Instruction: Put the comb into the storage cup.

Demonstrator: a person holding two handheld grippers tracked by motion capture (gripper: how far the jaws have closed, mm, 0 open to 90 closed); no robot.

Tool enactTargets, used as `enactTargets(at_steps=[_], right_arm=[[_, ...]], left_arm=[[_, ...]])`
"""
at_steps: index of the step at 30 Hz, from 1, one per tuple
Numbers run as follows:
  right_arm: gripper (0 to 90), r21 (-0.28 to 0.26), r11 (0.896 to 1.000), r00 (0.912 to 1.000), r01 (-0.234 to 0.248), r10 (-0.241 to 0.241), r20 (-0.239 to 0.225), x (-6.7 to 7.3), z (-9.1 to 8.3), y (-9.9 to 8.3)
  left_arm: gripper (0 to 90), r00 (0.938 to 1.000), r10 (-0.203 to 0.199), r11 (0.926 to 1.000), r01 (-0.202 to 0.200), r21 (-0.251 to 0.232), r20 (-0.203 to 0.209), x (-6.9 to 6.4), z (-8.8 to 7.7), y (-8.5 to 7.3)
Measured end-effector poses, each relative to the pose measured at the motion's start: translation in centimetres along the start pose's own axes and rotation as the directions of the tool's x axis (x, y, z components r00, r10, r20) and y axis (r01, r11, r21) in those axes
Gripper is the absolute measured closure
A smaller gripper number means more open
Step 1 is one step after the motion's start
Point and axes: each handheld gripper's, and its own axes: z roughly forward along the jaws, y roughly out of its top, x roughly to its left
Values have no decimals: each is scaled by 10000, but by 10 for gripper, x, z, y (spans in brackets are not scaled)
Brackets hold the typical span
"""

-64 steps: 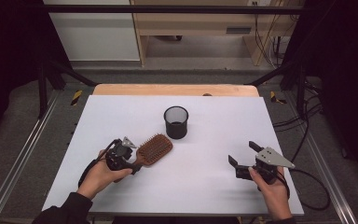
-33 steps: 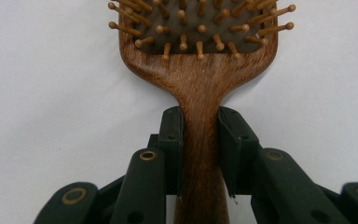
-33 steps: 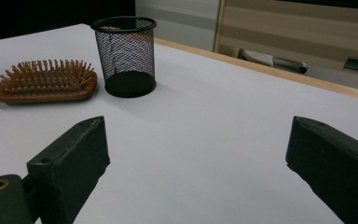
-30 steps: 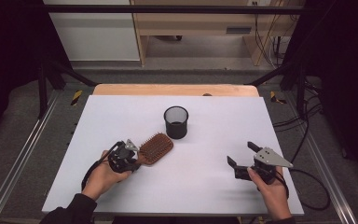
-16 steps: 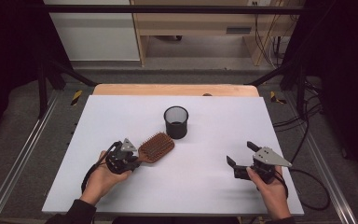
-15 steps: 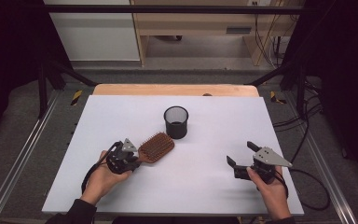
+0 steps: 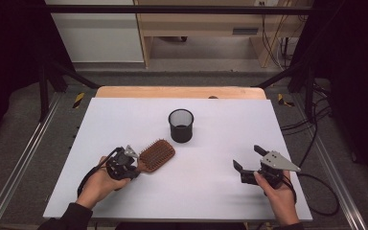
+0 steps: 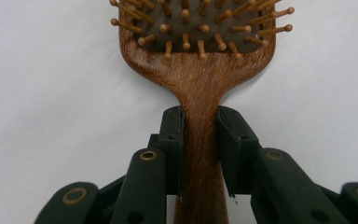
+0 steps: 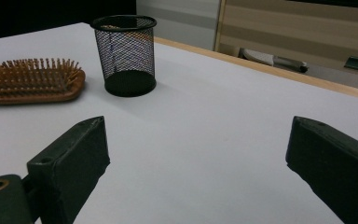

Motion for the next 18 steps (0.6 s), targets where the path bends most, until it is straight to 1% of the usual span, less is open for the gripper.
enactTargets(at_steps=[4, 7, 10, 11, 13, 14, 16, 18], right_arm=[[61, 34, 10000, 10000, -19, 19, 0, 0, 1, 0], [60, 37, 10000, 10000, -8, 8, -9, 0, 1, 0], [60, 48, 10000, 10000, -19, 20, -23, 0, 1, 0], [60, 51, 10000, 10000, -24, 24, -34, 0, 1, 0], [59, 68, 10000, 10000, -10, 11, -55, 0, 1, 0], [59, 77, 10000, 10000, -8, 9, -71, 0, 1, 0], [59, 77, 10000, 10000, 8, -7, -81, 1, 1, 0], [59, 79, 10000, 10000, 6, -5, -79, 1, 1, 0]], left_arm=[[721, 10000, 62, 9998, -61, 187, -57, 0, 0, 2], [719, 9997, 205, 9990, -201, 388, -101, -1, 0, 5], [712, 9996, 282, 9986, -278, 456, -83, 0, 1, 6], [703, 9995, 306, 9985, -300, 464, -113, 0, 1, 6], [657, 9993, 305, 9985, -295, 471, -201, 0, 1, 6], [655, 9991, 361, 9981, -350, 515, -206, 0, 1, 7], [620, 9988, 389, 9976, -371, 579, -311, 0, 1, 8], [595, 9987, 385, 9976, -365, 594, -332, 0, 2, 9]])
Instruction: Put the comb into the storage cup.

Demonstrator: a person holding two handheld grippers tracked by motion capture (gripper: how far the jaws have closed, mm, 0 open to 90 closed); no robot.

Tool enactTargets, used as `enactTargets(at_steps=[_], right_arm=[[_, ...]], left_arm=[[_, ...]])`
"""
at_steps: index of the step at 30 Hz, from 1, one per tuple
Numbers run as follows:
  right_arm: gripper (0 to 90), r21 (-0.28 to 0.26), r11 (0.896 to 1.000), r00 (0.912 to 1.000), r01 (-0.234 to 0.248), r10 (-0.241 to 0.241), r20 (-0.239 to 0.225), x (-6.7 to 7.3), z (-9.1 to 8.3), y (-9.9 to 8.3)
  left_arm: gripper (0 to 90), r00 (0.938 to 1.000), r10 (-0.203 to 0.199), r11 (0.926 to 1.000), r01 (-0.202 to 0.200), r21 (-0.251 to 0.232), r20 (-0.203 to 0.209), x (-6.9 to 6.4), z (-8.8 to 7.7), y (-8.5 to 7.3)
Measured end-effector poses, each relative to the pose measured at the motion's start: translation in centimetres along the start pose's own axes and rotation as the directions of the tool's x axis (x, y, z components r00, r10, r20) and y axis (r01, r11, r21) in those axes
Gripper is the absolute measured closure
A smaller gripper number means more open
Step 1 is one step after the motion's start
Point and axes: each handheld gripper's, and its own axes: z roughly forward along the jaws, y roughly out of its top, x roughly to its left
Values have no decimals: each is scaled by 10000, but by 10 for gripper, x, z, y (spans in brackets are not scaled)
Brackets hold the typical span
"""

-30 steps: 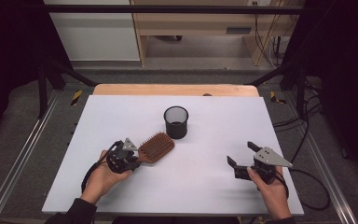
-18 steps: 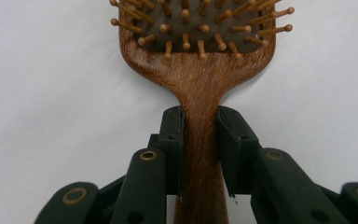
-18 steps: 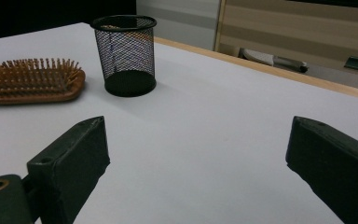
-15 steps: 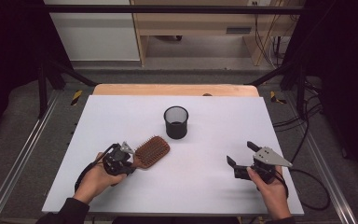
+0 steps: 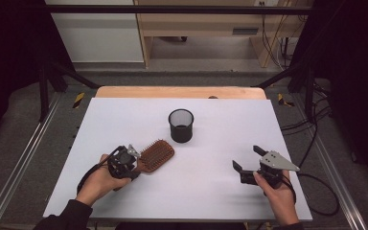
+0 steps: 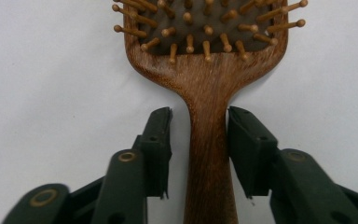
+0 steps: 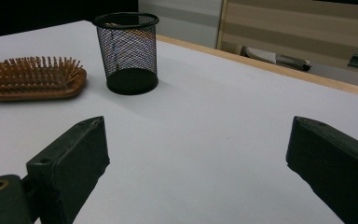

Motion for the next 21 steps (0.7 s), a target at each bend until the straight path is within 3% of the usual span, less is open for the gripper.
enactTargets(at_steps=[10, 13, 15, 21], right_arm=[[59, 8, 10000, 10000, -16, 16, -10, 0, 0, 0], [58, 15, 10000, 10000, -15, 15, -12, 0, 0, 0], [59, 27, 10000, 10000, -16, 16, -14, 0, 0, 0], [59, 40, 10000, 10000, -9, 9, -3, 0, 0, 0]], left_arm=[[349, 9997, -175, 9997, 172, 169, 141, 1, 4, 4], [436, 9992, -156, 9998, 150, 153, 364, 0, 4, 5], [554, 9992, -80, 9997, 71, 217, 399, -2, 3, 7], [686, 9996, -168, 9987, 157, 492, 227, -9, 4, 11]])
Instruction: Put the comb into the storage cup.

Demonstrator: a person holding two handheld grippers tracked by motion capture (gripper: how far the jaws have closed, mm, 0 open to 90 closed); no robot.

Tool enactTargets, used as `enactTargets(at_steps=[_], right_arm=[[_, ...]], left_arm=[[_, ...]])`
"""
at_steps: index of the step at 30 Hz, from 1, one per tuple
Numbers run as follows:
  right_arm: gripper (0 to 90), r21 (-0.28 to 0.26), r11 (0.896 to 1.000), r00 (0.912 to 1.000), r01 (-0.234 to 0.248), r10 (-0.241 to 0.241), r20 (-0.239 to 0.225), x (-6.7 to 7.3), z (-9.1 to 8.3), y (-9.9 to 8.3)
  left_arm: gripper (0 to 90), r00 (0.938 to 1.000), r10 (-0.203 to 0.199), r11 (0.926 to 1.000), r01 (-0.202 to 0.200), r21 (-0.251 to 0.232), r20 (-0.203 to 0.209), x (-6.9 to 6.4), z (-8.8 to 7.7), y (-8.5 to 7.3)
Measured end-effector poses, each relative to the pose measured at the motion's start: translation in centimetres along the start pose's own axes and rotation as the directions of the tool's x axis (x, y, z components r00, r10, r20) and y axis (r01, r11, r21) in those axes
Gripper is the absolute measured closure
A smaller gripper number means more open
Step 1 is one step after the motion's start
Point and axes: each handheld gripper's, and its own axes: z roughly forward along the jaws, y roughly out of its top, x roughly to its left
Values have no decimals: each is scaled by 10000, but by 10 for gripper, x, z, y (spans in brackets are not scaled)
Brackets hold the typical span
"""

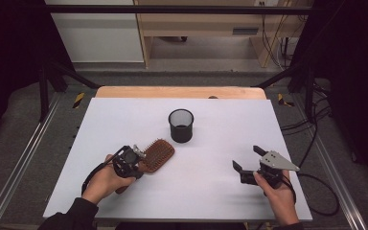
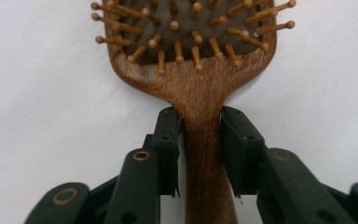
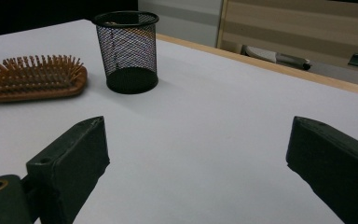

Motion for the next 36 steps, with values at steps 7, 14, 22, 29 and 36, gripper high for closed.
enactTargets(at_steps=[7, 14, 22, 29, 36], right_arm=[[59, 42, 10000, 10000, 68, -68, -35, 2, 0, 0], [59, -30, 10000, 10000, 27, -27, -17, 1, -1, 0], [59, -81, 10000, 10000, -4, 3, -19, 2, -1, 1], [59, -169, 9994, 9994, -304, 301, -168, 4, 1, 1], [58, -203, 9976, 9970, -666, 657, -417, 7, 2, 2]], left_arm=[[728, 10000, 74, 9999, -73, -108, 39, 0, 0, -1], [728, 9996, 150, 9968, -167, -788, -222, -4, -2, -10], [729, 9969, -20, 9679, -178, -2506, -786, -5, -15, -25], [728, 9960, -488, 9299, 179, -3674, -750, -7, -19, -31], [729, 9932, -696, 9000, 220, -4353, -937, -8, -23, -37]])
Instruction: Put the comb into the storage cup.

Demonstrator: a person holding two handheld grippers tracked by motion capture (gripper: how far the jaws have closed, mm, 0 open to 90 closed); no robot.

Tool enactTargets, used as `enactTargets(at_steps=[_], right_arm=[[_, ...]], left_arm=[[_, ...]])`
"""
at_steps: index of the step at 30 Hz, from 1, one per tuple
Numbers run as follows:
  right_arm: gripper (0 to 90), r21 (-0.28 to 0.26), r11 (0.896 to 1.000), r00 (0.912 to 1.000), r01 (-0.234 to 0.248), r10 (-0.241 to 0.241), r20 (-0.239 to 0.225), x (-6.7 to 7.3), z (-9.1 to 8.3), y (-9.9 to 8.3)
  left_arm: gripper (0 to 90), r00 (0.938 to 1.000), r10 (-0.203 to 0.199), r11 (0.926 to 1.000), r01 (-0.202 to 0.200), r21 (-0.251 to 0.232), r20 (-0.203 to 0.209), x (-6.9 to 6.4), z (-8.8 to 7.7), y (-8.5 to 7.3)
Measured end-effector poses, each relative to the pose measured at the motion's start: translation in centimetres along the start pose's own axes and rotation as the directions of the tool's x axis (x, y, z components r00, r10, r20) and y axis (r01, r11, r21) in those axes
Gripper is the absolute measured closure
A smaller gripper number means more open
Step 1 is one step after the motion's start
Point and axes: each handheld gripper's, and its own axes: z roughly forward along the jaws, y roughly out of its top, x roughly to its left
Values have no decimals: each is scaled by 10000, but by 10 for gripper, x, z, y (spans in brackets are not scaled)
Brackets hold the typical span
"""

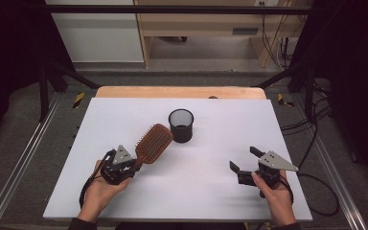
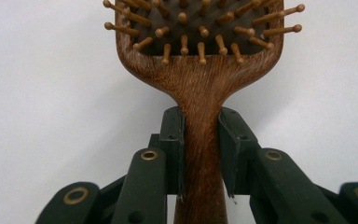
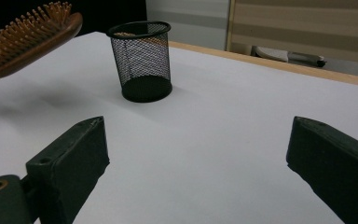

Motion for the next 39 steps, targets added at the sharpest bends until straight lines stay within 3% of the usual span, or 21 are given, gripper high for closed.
enactTargets(at_steps=[3, 10, 24, 27, 31, 39], right_arm=[[55, 2, 9994, 9993, -345, 345, -155, 0, 1, 1], [56, 107, 9941, 9932, -1080, 1084, -419, -1, 3, 1], [67, 419, 9803, 9777, -1928, 1956, -769, 4, 4, 6], [73, 467, 9803, 9770, -1917, 1951, -865, 8, 5, 6], [84, 422, 9799, 9753, -1950, 1982, -969, 14, 6, 6], [95, 259, 9787, 9723, -2037, 2053, -1115, 22, 11, 8]], left_arm=[[728, 9993, -351, 9991, 349, -256, -92, 4, -1, -5], [729, 9972, -727, 9948, 714, -726, -168, 8, -4, -8], [729, 9952, -874, 9824, 788, -1695, -436, 9, -9, -6], [729, 9951, -845, 9794, 736, -1878, -508, 8, -11, -5], [729, 9944, -1006, 9715, 914, -2189, -312, 8, -13, -5], [729, 9958, -836, 9708, 729, -2286, -374, 0, -10, -3]])
